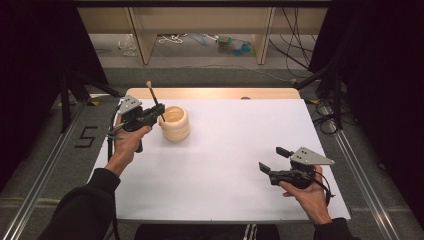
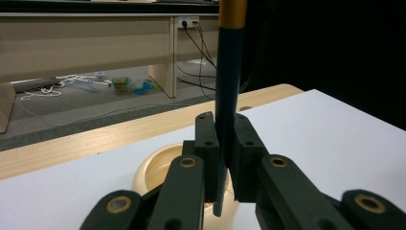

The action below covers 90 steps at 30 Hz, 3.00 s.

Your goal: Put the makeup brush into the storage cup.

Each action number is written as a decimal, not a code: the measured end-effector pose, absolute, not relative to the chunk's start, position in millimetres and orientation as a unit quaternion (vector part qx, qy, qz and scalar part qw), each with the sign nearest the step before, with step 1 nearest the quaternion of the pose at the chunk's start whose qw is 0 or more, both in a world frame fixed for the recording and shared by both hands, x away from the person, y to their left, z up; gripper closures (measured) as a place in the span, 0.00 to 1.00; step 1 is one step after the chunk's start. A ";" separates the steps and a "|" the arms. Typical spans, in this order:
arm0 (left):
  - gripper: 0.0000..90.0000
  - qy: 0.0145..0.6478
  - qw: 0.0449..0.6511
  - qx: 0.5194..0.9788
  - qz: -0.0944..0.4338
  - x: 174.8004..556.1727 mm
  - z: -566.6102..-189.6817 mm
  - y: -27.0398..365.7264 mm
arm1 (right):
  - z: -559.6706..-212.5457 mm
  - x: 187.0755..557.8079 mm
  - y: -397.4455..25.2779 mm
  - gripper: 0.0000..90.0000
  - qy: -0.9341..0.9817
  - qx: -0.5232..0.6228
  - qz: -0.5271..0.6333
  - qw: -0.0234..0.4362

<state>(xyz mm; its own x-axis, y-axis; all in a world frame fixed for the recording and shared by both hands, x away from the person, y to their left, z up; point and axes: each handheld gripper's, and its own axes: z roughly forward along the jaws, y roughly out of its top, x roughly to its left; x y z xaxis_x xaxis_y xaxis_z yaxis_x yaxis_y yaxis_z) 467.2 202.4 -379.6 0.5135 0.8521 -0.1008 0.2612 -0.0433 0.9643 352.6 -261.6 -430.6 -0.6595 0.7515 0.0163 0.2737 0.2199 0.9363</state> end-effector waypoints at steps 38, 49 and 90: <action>0.93 0.432 0.526 0.682 0.266 508.2 -400.5 174.7 | -434.0 354.2 -257.9 0.21 0.750 0.334 0.527 0.220; 0.93 0.444 0.517 0.682 0.265 515.0 -410.4 177.6 | -433.2 353.6 -258.1 0.21 0.757 0.332 0.519 0.217; 0.92 0.456 0.470 0.715 0.244 522.3 -437.3 175.7 | -433.7 353.6 -256.4 0.22 0.761 0.333 0.515 0.208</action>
<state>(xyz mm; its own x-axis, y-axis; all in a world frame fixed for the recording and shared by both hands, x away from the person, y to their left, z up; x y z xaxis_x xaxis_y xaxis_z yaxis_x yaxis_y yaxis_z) 522.3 175.7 -437.3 0.4644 0.8821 -0.0791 0.4228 -0.1424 0.8950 353.6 -256.4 -433.7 -0.6911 0.7223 0.0264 0.2928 0.2465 0.9239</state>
